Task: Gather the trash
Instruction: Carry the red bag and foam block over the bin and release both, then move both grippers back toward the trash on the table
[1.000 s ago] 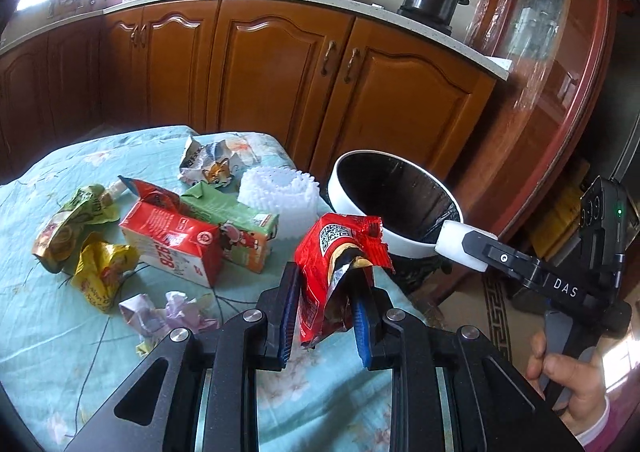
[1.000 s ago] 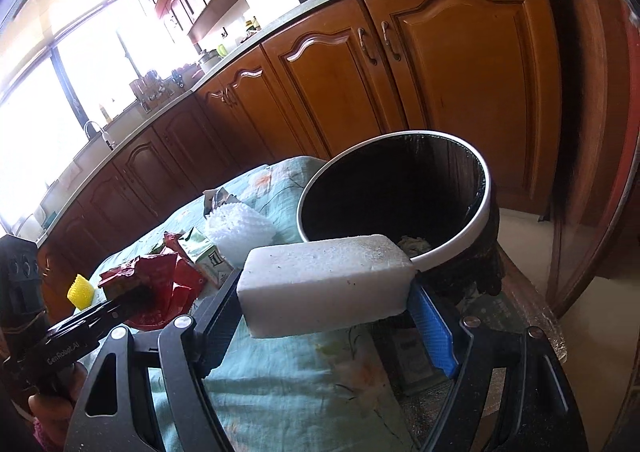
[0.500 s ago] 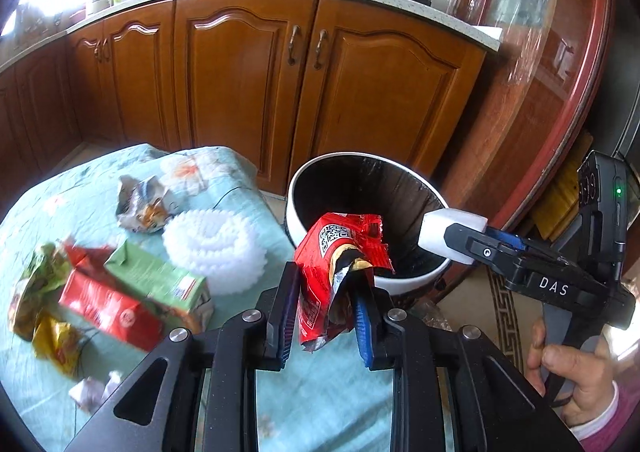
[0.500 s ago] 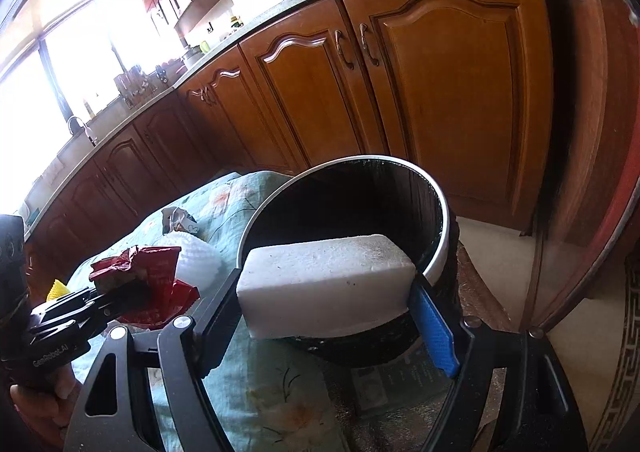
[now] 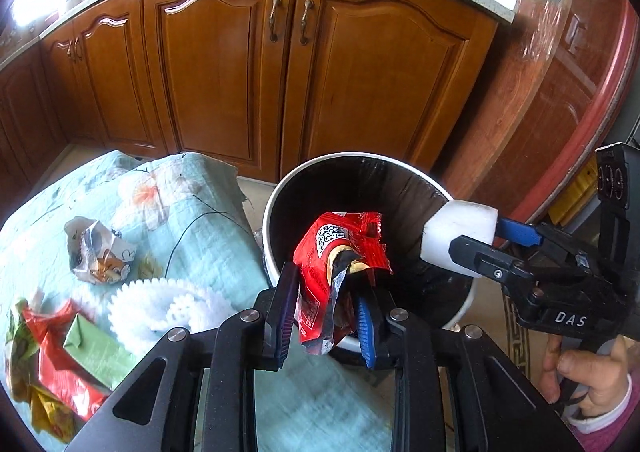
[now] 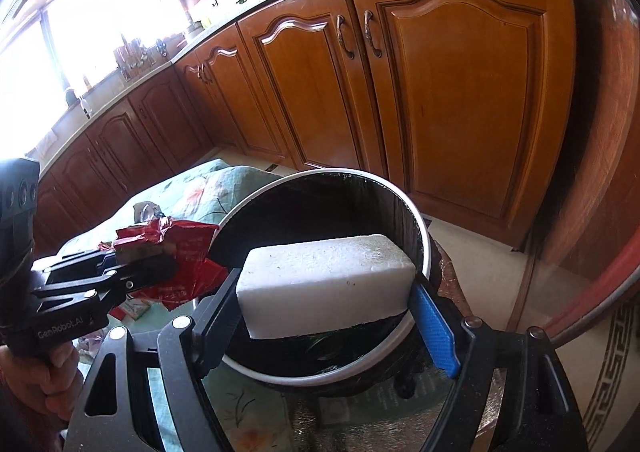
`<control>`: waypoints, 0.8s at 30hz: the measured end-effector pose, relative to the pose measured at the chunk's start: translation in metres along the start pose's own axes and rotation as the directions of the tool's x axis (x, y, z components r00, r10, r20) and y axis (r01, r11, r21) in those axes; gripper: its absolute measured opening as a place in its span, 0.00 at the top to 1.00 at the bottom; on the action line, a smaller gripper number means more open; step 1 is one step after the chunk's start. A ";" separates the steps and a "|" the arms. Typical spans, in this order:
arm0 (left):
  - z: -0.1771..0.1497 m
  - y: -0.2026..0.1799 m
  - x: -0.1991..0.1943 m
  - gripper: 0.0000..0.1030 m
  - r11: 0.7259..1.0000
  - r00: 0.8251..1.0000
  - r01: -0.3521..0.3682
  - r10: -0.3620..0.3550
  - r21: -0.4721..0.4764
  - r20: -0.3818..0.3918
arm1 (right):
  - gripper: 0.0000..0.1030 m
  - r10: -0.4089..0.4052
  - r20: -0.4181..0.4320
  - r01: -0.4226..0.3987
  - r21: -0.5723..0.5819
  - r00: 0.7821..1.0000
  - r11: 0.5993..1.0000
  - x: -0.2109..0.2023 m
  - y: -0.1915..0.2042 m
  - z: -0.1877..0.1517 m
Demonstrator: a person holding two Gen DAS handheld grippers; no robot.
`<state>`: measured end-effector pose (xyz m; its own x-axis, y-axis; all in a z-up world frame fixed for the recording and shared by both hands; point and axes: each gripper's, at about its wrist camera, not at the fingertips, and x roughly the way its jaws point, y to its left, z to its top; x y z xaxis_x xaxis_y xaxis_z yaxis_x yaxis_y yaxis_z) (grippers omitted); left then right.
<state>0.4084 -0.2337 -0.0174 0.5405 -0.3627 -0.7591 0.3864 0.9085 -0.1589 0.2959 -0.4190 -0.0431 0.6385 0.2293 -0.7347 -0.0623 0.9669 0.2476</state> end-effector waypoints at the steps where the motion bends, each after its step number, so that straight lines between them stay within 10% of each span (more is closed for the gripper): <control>1: 0.002 0.000 0.004 0.75 1.000 1.000 -0.001 0.001 0.004 -0.006 | 0.21 -0.002 -0.005 0.002 -0.004 1.000 1.000 0.002 -0.001 0.001; 13: 0.006 0.002 0.025 0.45 1.000 0.999 -0.007 0.006 -0.011 -0.033 | 0.18 0.013 -0.052 -0.014 -0.019 0.999 1.000 0.017 -0.010 0.006; 24: -0.020 0.013 -0.015 0.43 0.998 0.999 -0.021 0.023 -0.060 0.040 | 0.15 0.022 -0.028 -0.022 -0.003 0.999 1.000 0.005 -0.005 0.001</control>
<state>0.3906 -0.2128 -0.0208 0.5790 -0.3496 -0.7366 0.3298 0.9266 -0.1806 0.3003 -0.4232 -0.0474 0.6155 0.2533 -0.7463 -0.0788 0.9620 0.2616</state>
